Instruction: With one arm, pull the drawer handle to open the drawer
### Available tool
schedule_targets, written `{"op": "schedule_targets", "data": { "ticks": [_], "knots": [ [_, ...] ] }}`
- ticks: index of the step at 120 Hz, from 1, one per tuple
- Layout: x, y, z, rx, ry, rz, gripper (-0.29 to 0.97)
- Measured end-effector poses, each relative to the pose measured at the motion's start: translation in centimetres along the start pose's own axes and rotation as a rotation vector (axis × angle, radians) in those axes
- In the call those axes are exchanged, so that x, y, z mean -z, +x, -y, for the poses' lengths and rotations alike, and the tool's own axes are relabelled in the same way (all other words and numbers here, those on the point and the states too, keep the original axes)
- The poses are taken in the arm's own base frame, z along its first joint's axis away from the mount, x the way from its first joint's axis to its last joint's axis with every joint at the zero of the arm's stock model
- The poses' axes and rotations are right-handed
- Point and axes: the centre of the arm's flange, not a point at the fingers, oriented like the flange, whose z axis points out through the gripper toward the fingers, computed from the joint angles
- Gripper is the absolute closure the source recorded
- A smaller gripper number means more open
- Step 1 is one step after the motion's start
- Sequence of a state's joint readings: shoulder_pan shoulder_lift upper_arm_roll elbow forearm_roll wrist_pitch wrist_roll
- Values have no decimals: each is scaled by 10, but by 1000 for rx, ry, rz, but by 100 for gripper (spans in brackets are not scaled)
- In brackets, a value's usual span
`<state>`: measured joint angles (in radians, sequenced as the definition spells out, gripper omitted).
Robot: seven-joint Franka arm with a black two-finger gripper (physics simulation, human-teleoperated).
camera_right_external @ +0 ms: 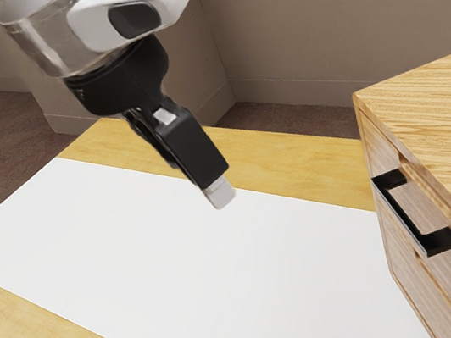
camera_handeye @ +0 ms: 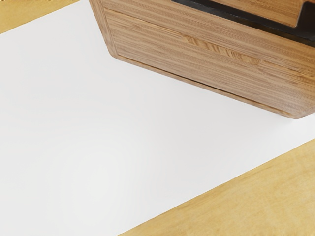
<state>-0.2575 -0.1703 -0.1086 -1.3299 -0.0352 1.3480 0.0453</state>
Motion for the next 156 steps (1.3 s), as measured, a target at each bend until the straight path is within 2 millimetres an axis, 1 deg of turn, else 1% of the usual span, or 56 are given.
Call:
{"op": "schedule_targets", "data": {
  "ticks": [5, 11, 24, 45, 62, 68, 79, 86, 92, 104, 114, 122, 130, 134, 138, 150, 153, 156],
  "knots": [
    [-3, 1, -18, -19, 0, 3, 0],
    [-13, 8, -31, -29, -4, 14, 0],
    [-28, 21, -48, -31, -12, 20, 0],
    [-36, 28, -53, 57, -27, 21, 0],
    [-55, 42, -55, 147, -78, 49, 0],
    [-65, 49, -51, 191, -117, 52, 0],
    [-68, 56, -42, 274, -188, 30, 0],
    [-79, 63, -42, 315, -225, 21, 0],
    [-86, 70, -45, 339, -249, 7, 0],
    [-87, 77, -59, 366, -278, -33, 0],
    [-94, 86, -70, 379, -284, -46, 0],
    [-92, 87, -77, 389, -282, -62, 0],
    [-82, 79, -81, 403, -278, -85, 0],
    [-79, 77, -80, 417, -275, -93, 0],
    [-76, 73, -72, 442, -267, -103, 0],
    [-64, 61, -28, 567, -220, -152, 0],
    [-62, 58, -25, 583, -210, -158, 0],
    [-63, 58, -27, 588, -204, -160, 0]
  ]
}}
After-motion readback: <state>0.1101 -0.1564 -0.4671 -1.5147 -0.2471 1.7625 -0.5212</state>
